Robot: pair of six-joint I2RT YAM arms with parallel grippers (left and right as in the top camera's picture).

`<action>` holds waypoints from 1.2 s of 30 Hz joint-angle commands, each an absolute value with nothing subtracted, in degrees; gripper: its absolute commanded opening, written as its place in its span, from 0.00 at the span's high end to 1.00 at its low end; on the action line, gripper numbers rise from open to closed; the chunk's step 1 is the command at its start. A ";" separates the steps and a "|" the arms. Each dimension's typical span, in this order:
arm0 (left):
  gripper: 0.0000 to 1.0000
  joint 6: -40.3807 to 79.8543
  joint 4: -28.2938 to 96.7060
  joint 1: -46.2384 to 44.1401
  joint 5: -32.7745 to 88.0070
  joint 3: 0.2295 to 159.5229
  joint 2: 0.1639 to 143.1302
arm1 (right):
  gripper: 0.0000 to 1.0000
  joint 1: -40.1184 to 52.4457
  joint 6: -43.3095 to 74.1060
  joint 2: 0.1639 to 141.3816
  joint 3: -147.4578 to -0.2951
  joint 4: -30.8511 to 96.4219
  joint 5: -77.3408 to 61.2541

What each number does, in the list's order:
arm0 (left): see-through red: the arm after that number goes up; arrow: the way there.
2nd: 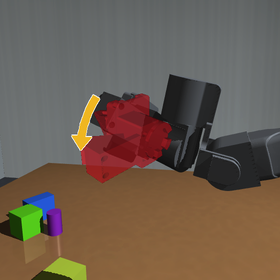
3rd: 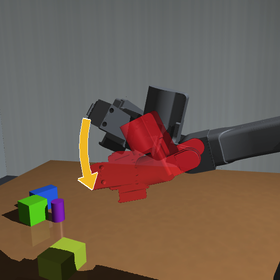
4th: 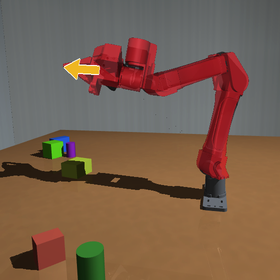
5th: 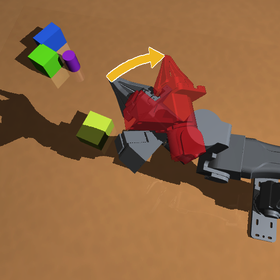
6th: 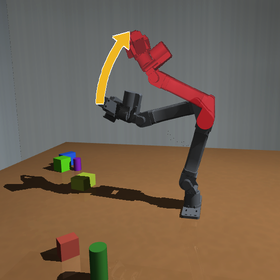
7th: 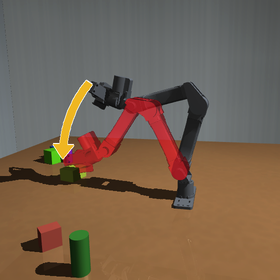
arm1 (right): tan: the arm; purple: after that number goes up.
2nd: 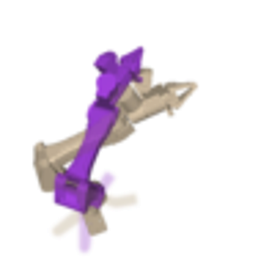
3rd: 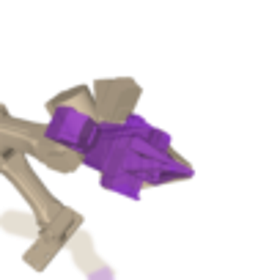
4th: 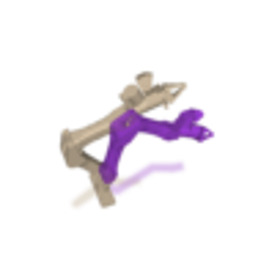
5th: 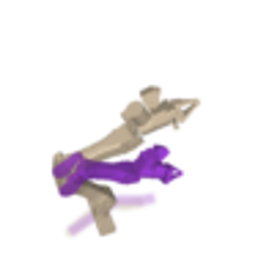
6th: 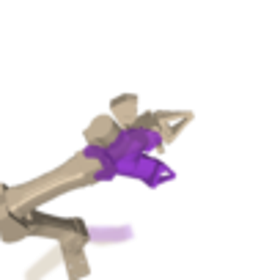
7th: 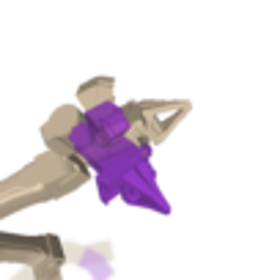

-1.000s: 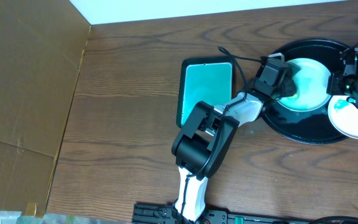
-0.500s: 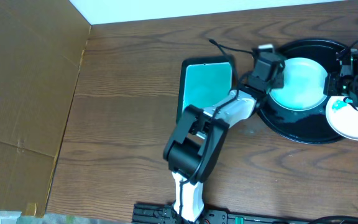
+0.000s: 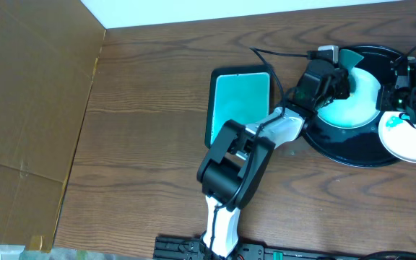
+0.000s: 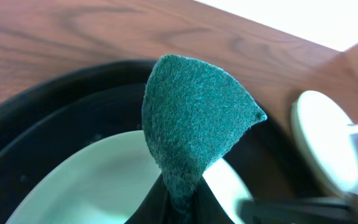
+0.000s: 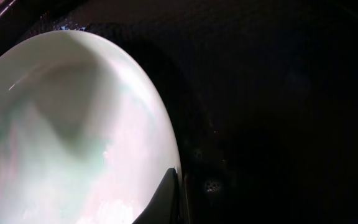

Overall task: Clean dirty plates on tray and stack at the side
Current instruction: 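Carry the sponge back and scrub the held plate with the left gripper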

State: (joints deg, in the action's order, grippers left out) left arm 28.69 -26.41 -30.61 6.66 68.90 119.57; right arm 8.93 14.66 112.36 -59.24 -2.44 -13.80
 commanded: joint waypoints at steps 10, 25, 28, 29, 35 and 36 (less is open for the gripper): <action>0.93 14.24 -25.15 -27.79 -5.69 68.60 124.05 | 0.99 9.10 14.76 113.27 -59.37 -0.56 -12.91; 0.93 6.59 -18.83 -29.93 -2.66 68.60 116.09 | 0.99 9.10 14.76 113.27 -59.37 0.03 -12.91; 0.93 8.95 -15.99 -31.48 5.63 68.58 116.25 | 0.99 9.10 14.74 113.27 -59.37 -0.01 -12.91; 0.93 10.17 -14.83 -32.05 7.14 68.58 116.49 | 0.99 9.10 14.74 113.27 -59.37 -0.01 -12.91; 0.93 12.10 -9.41 -34.13 6.09 68.58 117.95 | 0.99 9.10 14.74 113.27 -59.37 0.01 -12.91; 0.93 12.10 -9.52 -34.11 4.10 68.58 118.52 | 0.99 9.10 14.74 113.27 -59.37 0.01 -12.91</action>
State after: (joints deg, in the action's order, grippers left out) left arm 10.81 -9.47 -34.35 5.45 68.75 117.12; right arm 9.04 14.68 112.36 -59.68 -1.10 -13.91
